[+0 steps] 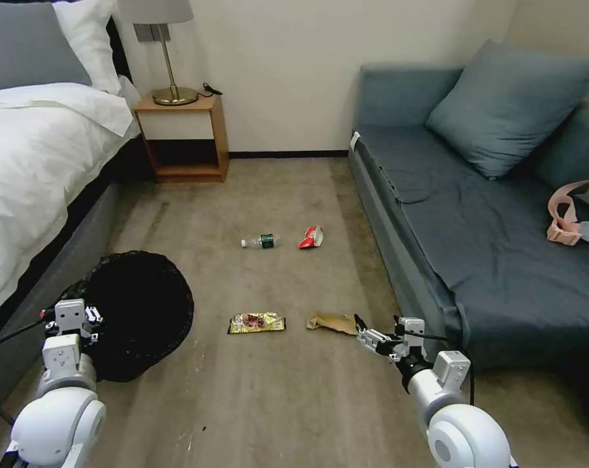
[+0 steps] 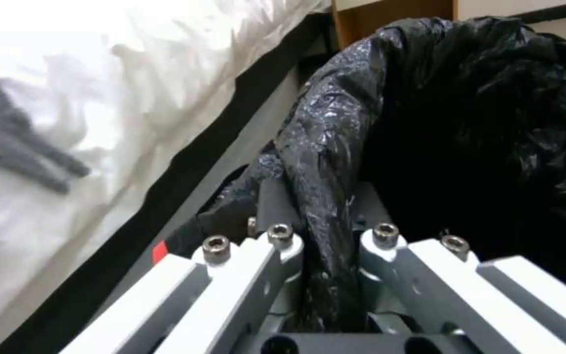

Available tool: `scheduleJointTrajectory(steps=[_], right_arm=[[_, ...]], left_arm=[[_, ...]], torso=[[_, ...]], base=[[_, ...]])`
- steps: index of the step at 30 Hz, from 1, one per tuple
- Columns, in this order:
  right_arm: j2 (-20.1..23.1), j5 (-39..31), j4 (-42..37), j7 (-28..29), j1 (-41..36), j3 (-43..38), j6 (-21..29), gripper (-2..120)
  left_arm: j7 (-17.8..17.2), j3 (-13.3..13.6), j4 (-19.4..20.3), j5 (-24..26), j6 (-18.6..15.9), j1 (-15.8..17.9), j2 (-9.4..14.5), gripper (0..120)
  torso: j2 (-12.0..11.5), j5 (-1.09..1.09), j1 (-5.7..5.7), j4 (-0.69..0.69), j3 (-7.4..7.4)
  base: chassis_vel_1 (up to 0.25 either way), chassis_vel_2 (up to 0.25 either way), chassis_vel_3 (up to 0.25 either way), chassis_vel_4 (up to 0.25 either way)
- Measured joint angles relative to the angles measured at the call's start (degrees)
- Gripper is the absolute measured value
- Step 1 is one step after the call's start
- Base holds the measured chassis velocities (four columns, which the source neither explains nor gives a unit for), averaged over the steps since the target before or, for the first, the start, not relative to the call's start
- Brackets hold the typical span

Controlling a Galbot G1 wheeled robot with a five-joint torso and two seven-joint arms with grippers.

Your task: Pick up the trash bin, then pick up the garbage on the floor and place it into the trash bin.

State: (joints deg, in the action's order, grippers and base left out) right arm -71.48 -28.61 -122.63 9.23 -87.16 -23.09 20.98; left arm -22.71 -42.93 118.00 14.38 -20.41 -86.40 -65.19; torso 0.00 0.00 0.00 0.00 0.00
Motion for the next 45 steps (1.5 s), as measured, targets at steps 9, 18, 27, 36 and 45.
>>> scheduleJointTrajectory(steps=[9,18,27,36,45], right_arm=[[0.1,-0.1,0.8,0.0,0.7,0.4,0.0,100],[0.3,-0.1,1.5,0.0,1.6,0.8,0.2,100],[0.1,0.0,2.6,0.0,2.0,1.4,0.2,100],[-0.2,0.2,3.3,0.0,2.4,2.0,0.1,100],[-0.2,0.7,3.6,-1.0,2.4,2.4,-0.2,100]], left_arm=[[0.0,0.5,-0.5,-0.1,0.0,0.8,0.2,4],[-0.1,1.4,-1.0,-0.4,-0.2,1.5,0.2,4],[-0.2,1.8,-1.7,-0.6,-0.2,1.8,0.0,4],[-0.2,1.5,-2.2,-0.5,0.1,1.9,0.0,4],[-0.2,1.5,-2.6,-0.3,0.4,2.0,-0.1,4]], torso=[[0.0,0.00,0.00,0.01,0.00],[0.0,0.00,0.00,0.00,0.00],[0.0,0.00,0.00,0.01,0.00],[0.0,0.00,0.00,0.00,0.00],[0.0,0.00,0.01,0.01,0.00]], base=[[-0.099,0.109,0.098,-0.105],[-0.114,0.106,0.107,-0.110],[-0.102,0.101,0.108,-0.102],[-0.114,0.108,0.103,-0.111],[-0.106,0.099,0.097,-0.091]])
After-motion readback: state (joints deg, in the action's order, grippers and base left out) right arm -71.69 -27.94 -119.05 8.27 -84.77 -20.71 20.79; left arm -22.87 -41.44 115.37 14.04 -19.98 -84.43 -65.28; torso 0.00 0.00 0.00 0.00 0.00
